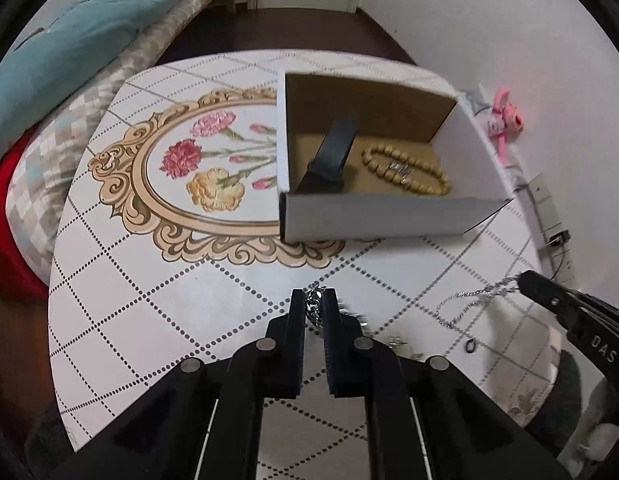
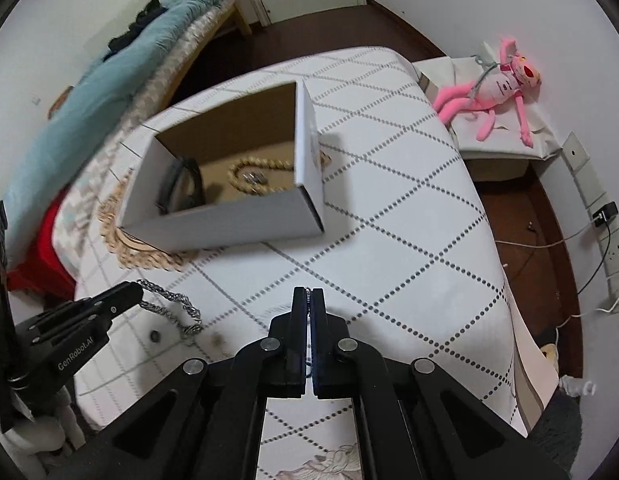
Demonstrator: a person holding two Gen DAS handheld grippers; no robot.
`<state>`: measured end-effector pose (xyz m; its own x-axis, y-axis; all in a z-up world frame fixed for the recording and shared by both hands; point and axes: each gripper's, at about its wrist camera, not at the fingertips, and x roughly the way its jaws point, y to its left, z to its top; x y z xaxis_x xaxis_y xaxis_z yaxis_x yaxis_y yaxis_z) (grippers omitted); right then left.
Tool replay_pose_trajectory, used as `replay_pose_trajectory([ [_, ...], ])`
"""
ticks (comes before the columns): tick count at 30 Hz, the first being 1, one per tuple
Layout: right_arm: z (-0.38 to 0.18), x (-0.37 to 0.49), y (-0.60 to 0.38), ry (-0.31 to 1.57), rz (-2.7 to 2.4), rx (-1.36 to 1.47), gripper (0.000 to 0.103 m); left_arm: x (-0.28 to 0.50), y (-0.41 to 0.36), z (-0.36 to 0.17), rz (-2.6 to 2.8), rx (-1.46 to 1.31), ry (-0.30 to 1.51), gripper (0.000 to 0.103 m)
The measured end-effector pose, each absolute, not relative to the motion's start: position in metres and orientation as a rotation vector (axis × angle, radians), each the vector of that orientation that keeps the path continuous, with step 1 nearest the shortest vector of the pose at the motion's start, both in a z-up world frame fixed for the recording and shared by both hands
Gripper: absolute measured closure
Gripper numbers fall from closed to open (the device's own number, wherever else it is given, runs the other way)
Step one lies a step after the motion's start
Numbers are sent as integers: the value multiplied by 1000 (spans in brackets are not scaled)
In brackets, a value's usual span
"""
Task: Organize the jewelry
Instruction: 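Grasp the thick silver chain bracelet with the left gripper while the right gripper grasps the thin silver bracelet, then lower the chain bracelet into the box with the left gripper while the right gripper releases the thin bracelet inside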
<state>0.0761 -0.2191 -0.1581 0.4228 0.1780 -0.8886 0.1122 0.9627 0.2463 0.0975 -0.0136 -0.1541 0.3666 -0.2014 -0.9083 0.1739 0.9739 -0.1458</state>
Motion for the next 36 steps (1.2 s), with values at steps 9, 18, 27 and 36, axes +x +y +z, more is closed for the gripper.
replay_pose_trajectory([
  [9, -119, 78, -211, 1089, 132, 323, 102, 92, -14, -109, -304, -78, 1104, 97],
  [18, -49, 105, -212, 986, 232, 345, 102, 116, -21, -44, -393, -136, 1007, 98],
  [27, -43, 179, -202, 1011, 224, 282, 102, 192, -30, -32, -377, -105, 996, 98],
  [36, -93, 241, -196, 1132, 170, 236, 102, 254, -31, -82, -319, -60, 1115, 97],
])
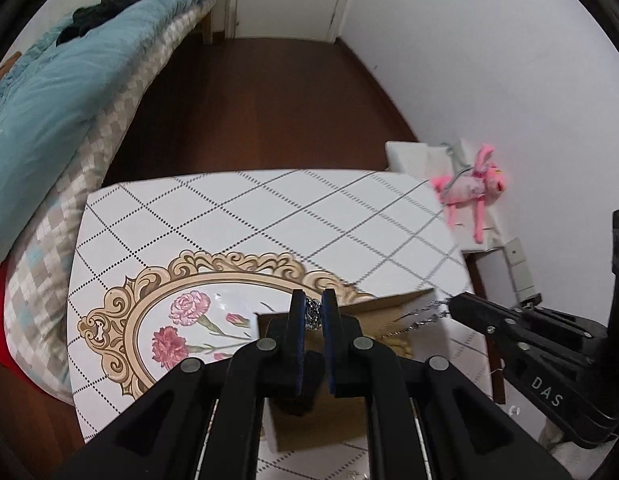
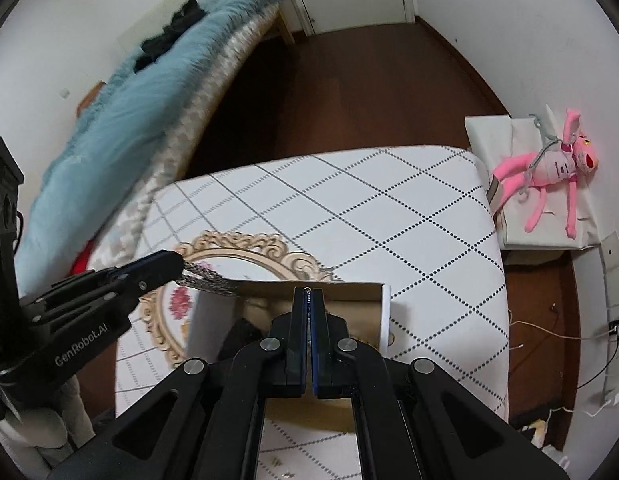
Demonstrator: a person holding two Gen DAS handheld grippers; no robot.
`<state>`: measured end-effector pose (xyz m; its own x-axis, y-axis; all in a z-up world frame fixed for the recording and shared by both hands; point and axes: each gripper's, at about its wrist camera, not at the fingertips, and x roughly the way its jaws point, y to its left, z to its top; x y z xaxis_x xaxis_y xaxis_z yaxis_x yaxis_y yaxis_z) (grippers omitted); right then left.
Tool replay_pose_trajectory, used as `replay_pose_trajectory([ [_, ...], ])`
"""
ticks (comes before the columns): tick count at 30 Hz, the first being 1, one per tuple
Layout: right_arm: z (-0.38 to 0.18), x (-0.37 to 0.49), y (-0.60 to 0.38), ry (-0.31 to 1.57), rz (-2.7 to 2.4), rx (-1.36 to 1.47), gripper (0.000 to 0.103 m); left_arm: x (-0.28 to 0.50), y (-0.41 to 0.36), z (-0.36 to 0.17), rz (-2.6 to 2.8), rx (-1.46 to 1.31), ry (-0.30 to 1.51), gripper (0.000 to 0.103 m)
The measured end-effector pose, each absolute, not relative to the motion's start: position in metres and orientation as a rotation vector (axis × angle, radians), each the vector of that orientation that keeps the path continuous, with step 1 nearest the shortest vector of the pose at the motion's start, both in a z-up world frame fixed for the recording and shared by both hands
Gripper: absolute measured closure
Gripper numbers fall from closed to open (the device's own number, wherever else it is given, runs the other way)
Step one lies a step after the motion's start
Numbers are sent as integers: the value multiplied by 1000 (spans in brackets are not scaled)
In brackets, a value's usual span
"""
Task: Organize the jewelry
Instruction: 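Lower the chain bracelet into the box with the left gripper while the right gripper releases the thin bracelet inside, then withdraw both grippers from the box toward the black rings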
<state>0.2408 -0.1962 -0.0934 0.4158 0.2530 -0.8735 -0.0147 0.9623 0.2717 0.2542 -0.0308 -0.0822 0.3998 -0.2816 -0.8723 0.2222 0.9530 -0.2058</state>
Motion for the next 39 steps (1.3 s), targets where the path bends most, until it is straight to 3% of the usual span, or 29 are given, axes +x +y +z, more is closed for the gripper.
replay_pose_trajectory([
  [11, -141, 263, -200, 1282, 113, 181, 101, 269, -24, -120, -155, -3, 1244, 89],
  [12, -143, 262, -200, 1287, 99, 170, 100, 267, -24, -123, -137, 9, 1246, 86],
  [14, -142, 260, -200, 1282, 77, 151, 99, 265, -22, -126, -116, 13, 1244, 65],
  [15, -141, 257, -201, 1271, 55, 131, 94, 262, -21, -126, -87, 21, 1235, 43],
  [16, -139, 256, -201, 1265, 47, 124, 81, 261, -20, -125, -70, 31, 1222, 34],
  [17, -138, 253, -202, 1260, 44, 123, 72, 258, -20, -124, -54, 44, 1206, 34],
  [18, -136, 251, -202, 1256, 32, 112, 53, 255, -20, -124, -42, 58, 1198, 34],
  [19, -135, 249, -203, 1248, 20, 100, 40, 254, -19, -124, -34, 64, 1198, 34],
  [22, -133, 238, -204, 1228, -40, 44, 33, 246, -16, -124, -26, 59, 1183, 33],
  [23, -133, 235, -205, 1226, -53, 37, 26, 242, -16, -123, -22, 60, 1172, 25],
  [24, -134, 230, -206, 1224, -60, 31, 12, 238, -15, -123, -19, 62, 1161, 21],
  [25, -135, 225, -205, 1220, -67, 23, 7, 235, -15, -123, -19, 64, 1152, 14],
  [29, -142, 211, -204, 1216, -91, 0, 5, 219, -15, -128, -21, 66, 1145, 0],
  [39, -136, 181, -203, 1158, -135, -11, 1, 187, -16, -129, -7, 61, 1122, 0],
])
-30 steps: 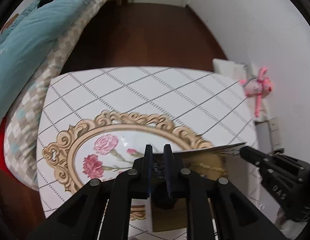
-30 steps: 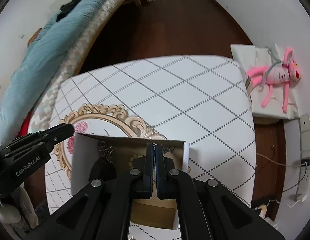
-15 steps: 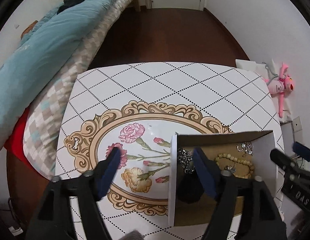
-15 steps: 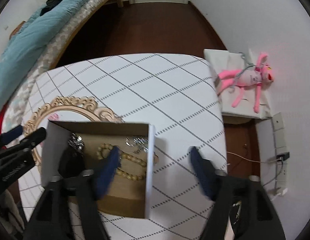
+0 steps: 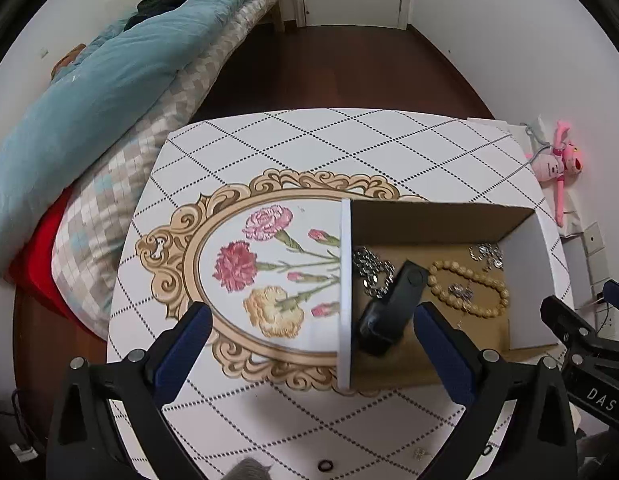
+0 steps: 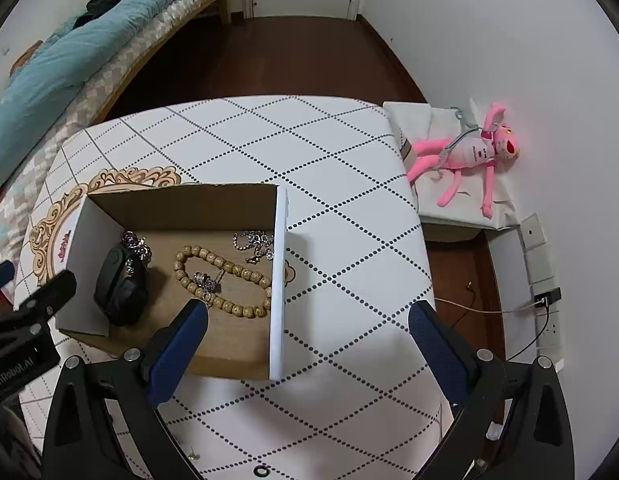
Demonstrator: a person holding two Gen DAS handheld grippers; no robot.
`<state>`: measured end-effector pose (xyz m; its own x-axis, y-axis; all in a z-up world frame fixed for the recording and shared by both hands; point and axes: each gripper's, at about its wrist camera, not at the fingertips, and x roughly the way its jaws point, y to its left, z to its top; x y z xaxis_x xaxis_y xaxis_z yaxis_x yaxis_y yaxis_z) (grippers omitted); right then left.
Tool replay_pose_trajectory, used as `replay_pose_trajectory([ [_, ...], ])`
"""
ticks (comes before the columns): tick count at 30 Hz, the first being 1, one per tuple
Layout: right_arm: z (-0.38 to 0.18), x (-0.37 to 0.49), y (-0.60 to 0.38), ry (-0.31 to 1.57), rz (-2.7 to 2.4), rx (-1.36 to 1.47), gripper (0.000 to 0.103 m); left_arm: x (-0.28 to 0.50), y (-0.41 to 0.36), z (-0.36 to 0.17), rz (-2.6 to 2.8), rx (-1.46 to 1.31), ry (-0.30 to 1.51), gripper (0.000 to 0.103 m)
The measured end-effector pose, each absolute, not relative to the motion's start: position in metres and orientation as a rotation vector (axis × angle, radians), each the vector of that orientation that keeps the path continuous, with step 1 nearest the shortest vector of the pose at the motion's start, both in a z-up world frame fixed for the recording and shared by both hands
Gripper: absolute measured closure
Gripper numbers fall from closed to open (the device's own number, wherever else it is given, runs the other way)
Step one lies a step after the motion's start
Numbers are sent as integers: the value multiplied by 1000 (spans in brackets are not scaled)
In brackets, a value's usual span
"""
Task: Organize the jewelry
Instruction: 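Withdraw both grippers from the box toward the black rings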
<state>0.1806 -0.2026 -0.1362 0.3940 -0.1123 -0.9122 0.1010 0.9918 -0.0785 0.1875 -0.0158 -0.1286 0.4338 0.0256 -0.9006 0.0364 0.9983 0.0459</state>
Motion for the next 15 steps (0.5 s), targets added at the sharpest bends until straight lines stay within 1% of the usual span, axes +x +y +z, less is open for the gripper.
replay_pose_trajectory([
  [4, -124, 168, -203, 1120, -147, -13, 1, 174, -17, -119, -7, 53, 1093, 0],
  [15, -79, 116, -205, 996, -172, -8, 0, 122, -16, -69, 19, 50, 945, 0],
])
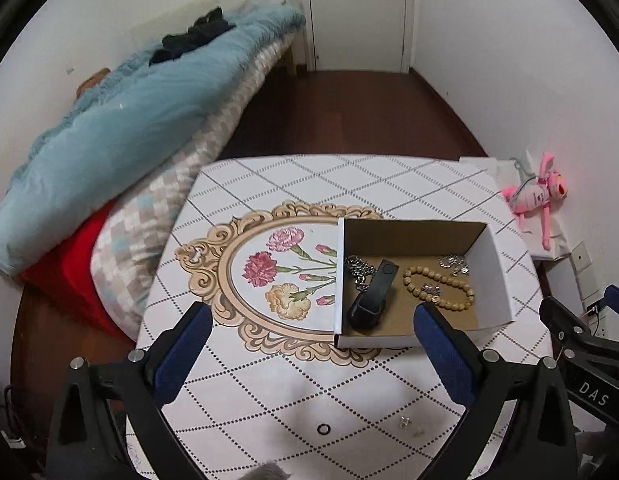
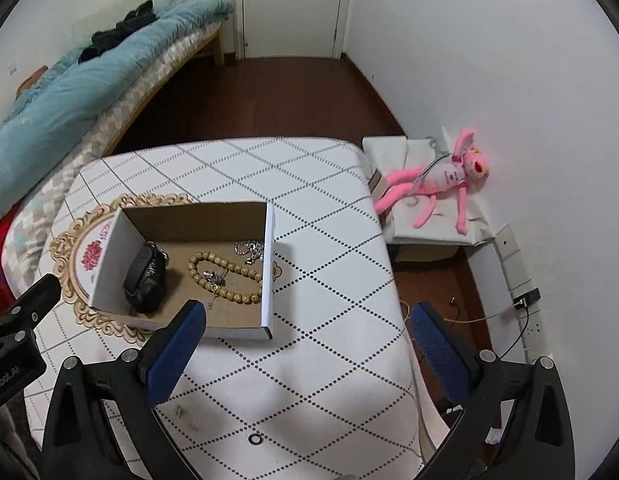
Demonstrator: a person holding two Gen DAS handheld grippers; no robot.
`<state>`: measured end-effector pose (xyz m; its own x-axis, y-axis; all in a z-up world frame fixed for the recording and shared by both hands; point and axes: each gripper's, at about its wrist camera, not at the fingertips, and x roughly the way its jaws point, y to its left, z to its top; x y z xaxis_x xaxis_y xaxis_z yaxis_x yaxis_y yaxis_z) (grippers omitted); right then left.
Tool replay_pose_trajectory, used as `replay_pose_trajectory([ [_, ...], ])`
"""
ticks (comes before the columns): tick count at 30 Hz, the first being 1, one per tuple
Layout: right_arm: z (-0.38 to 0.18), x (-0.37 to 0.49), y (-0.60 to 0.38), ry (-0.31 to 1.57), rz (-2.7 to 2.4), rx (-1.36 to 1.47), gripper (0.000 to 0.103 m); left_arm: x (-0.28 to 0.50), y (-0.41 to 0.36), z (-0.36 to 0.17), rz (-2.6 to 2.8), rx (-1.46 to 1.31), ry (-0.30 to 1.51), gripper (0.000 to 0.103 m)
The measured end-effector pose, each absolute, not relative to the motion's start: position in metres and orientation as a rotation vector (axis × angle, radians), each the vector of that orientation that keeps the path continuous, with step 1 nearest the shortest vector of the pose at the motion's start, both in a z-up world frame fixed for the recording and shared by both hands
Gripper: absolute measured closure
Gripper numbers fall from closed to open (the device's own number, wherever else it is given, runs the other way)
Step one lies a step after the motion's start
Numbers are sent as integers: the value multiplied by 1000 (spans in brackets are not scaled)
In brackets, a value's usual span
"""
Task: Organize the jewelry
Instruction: 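Withdraw both grippers from the box toward the black rings, then grasp a small black ring with the left gripper while the right gripper grasps the other ring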
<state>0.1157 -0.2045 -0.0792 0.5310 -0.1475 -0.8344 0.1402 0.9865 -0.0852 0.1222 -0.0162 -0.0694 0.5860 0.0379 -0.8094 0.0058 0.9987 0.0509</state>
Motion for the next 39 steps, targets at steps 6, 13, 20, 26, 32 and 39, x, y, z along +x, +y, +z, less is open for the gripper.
replay_pose_trajectory([
  [6, -50, 91, -202, 932, -165, 4, 0, 101, -15, -45, -4, 28, 897, 0],
  [13, -29, 70, -200, 894, -147, 39, 0, 83, -13, -28, -20, 6, 869, 0],
  [20, -78, 61, -203, 1017, -112, 91, 0, 72, -3, -62, 22, 10, 949, 0],
  [26, -153, 47, -204, 1128, -93, 133, 5, 55, 13, -123, 76, 38, 1069, 0],
  [32, -199, 37, -197, 1185, -44, 169, 30, 41, 25, -174, 102, 52, 1169, 1],
  [39, -211, 30, -177, 1164, -49, 72, 68, 40, 25, -196, 73, 48, 1202, 7],
])
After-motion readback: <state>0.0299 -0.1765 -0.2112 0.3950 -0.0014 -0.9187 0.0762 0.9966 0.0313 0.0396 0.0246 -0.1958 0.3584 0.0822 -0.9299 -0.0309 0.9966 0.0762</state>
